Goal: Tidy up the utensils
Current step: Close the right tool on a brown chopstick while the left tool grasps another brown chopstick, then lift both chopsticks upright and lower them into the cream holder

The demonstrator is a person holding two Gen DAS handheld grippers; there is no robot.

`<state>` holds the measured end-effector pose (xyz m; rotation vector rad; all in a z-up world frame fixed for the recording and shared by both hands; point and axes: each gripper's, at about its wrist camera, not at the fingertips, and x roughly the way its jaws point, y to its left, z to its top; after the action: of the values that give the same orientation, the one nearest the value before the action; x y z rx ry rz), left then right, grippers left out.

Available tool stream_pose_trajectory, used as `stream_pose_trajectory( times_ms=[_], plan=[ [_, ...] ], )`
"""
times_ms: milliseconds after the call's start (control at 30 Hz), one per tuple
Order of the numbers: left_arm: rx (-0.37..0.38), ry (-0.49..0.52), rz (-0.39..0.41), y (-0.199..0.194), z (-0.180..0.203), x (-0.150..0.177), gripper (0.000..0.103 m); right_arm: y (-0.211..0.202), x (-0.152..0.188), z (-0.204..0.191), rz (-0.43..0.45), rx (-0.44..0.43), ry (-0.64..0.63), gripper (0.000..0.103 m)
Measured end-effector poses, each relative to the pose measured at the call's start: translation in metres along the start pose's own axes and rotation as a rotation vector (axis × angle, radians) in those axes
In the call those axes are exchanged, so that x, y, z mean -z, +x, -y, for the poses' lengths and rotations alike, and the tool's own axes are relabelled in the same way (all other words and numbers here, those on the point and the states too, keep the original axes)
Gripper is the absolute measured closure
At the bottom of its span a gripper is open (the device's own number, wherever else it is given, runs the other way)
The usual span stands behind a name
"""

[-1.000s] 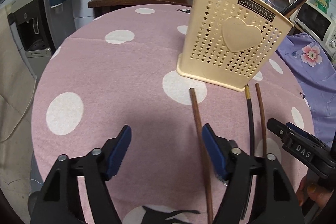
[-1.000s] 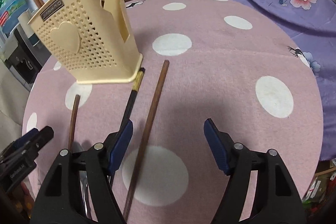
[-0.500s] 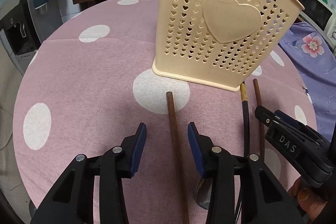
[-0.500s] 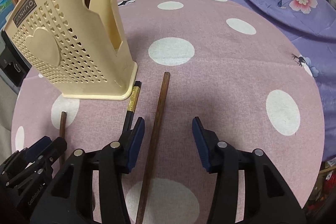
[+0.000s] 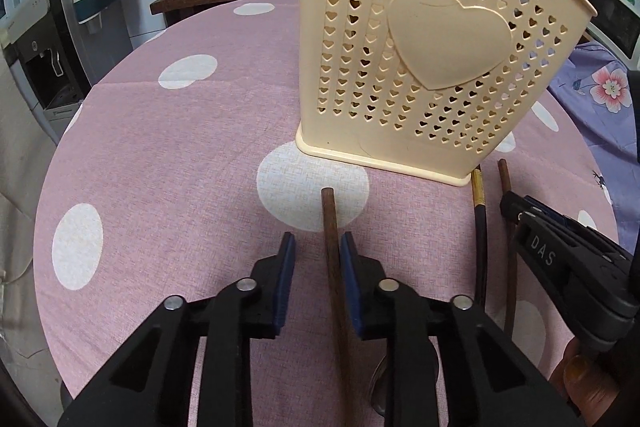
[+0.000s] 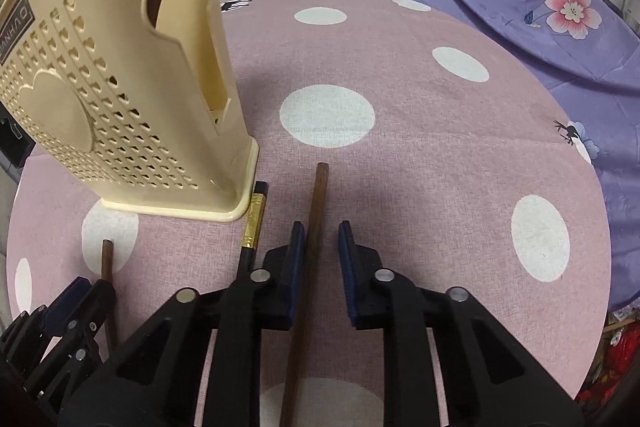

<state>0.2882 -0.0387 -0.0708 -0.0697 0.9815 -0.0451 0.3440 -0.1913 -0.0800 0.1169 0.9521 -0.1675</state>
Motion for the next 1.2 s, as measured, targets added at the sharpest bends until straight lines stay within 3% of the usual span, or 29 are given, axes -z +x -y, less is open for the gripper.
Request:
stream_pose_trajectory(
  times_ms=[233,500,633,1200],
  plan=[
    [0.0,0.018,-0.002,0.001,0.004,0.001,0.095,0.0,-0.001,-0.007,-0.009,-0.027,-0.009,0.094],
    [0.08,-0.038,-0.013,0.002,-0.01,-0.002,0.095,-0.004,0.002,0.01,-0.017,-0.141,0.085,0.095],
    [0.112,-0.064,-0.013,-0.003,-0.017,-0.004,0.095,-0.021,0.006,0.017,0.038,-0.184,0.085,0.095],
    [0.222,-0.032,0.244,-0.13,-0.031,-0.016,0.096,-0.16,0.008,0.054,0.288,-0.389,0.021,0.095]
  ],
)
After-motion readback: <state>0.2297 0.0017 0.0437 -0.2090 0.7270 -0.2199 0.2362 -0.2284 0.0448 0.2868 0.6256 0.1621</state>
